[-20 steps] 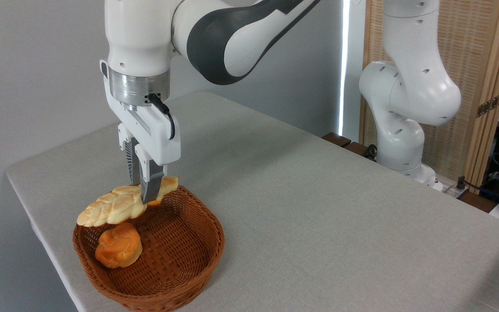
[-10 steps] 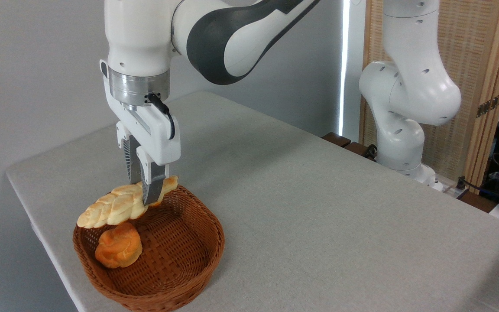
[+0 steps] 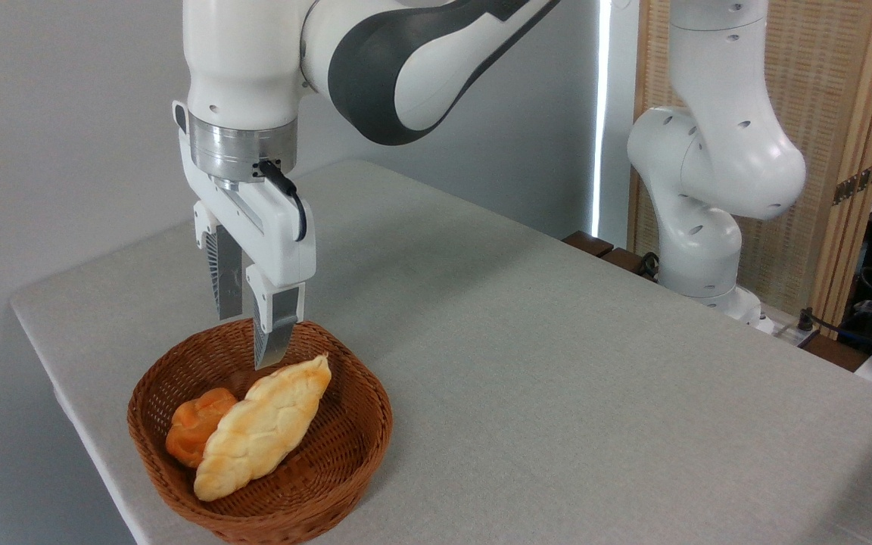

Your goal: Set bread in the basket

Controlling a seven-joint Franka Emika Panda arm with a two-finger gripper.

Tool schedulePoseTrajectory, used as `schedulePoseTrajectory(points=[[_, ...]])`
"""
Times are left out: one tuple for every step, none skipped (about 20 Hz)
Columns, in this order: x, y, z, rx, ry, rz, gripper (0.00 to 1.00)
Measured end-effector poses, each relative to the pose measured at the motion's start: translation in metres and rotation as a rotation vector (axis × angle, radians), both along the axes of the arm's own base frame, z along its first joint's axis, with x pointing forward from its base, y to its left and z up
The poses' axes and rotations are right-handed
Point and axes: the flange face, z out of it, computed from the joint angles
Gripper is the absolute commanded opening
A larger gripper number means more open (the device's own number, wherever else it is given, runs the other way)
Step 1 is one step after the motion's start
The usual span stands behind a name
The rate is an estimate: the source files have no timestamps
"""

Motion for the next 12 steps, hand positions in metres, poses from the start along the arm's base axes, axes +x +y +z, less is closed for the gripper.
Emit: schedulePoseTrajectory(points=[[0.000,0.001,0.001,0.000,-0.002,0.001,1.00],[0.000,0.001,0.003,0.000,-0.005,0.002,1.00],[0.000,0.002,0.006,-0.001,-0.009,0.003,1.00],[0.001,0.002,0.012,-0.002,-0.013,0.002,1.00],[0.000,0.003,0.020,-0.003,-0.018,0.001,1.00],[-0.001,0.006,0.032,-0.005,-0.031,0.003,1.00],[-0.004,0.010,0.045,-0.007,-0.044,0.007,1.00],[-0.009,0.015,0.057,-0.008,-0.046,0.010,1.00],[-0.017,0.019,0.067,-0.009,-0.035,0.011,1.00],[-0.024,0.023,0.074,-0.009,-0.019,0.011,1.00],[-0.031,0.029,0.081,-0.009,-0.007,0.015,1.00],[-0.037,0.035,0.086,-0.010,0.005,0.021,1.00]])
